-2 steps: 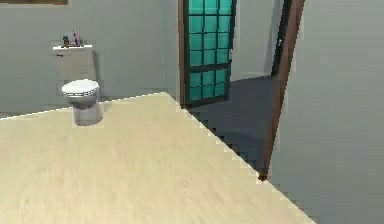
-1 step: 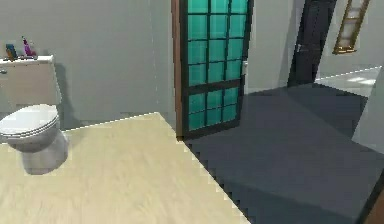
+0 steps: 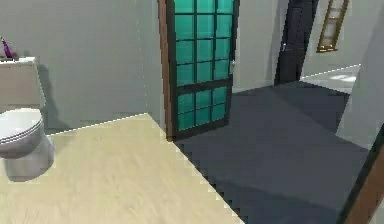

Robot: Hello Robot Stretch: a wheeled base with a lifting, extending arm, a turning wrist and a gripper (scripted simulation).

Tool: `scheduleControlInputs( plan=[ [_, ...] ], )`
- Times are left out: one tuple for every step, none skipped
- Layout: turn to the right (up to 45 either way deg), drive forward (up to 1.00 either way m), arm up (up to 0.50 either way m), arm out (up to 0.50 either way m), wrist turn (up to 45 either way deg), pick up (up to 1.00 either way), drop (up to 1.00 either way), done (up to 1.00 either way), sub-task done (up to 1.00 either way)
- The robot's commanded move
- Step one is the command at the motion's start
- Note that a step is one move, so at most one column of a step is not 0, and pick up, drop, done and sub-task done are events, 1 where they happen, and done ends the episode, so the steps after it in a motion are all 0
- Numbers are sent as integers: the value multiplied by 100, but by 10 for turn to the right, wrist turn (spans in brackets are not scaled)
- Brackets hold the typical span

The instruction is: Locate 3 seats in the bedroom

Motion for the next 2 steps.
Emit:
scheduleControlInputs(
  plan=[
    [0,60,0,0,0,0,0,0,0],
    [120,0,0,0,0,0,0,0,0]
  ],
)
